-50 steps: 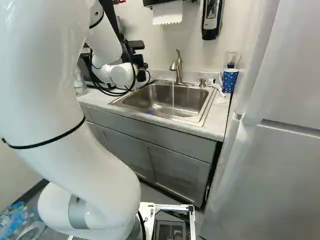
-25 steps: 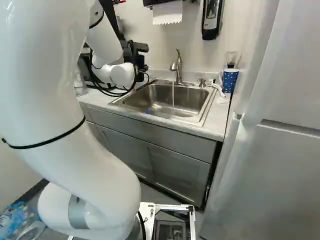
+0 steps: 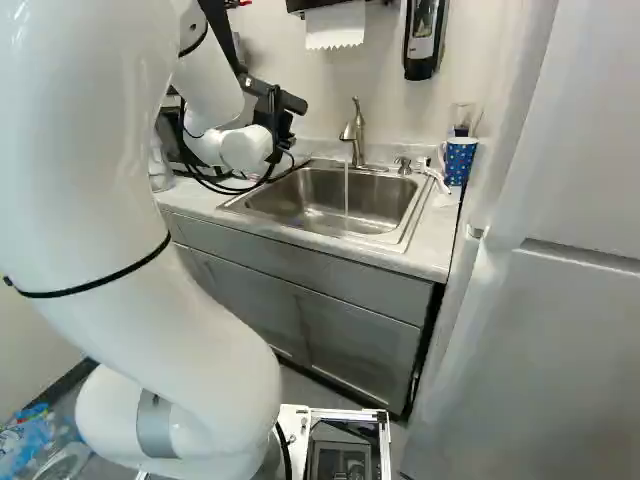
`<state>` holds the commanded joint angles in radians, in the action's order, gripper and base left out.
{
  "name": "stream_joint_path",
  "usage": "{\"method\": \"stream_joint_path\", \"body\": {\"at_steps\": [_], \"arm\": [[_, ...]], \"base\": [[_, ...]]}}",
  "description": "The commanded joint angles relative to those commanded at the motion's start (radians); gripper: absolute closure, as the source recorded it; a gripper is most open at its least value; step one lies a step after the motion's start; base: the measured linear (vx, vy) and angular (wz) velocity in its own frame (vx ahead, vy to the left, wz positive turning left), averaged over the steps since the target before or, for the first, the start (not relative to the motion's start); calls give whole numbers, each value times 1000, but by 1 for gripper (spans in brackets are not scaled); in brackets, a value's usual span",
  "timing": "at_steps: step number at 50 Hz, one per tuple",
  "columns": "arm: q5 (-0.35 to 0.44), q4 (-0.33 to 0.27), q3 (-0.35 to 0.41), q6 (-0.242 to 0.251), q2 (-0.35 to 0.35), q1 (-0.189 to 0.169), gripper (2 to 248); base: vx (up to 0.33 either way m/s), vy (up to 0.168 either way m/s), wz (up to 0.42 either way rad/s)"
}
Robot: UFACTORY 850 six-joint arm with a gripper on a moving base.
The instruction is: Rinse the cup and place it in the tray
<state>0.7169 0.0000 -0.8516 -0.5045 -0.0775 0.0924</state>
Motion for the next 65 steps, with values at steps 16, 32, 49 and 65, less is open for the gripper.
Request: {"method": "stream_joint_path", "body": {"at_steps": [16, 32, 49, 65], "arm": [[0, 0, 0, -168, 0, 0, 125], [0, 0, 0, -336, 0, 0, 125], [0, 0, 0, -515, 0, 0, 125], [0, 0, 0, -683, 0, 0, 125]], "base": [[0, 0, 0], [0, 0, 0], [0, 0, 0], [0, 0, 0]]}}
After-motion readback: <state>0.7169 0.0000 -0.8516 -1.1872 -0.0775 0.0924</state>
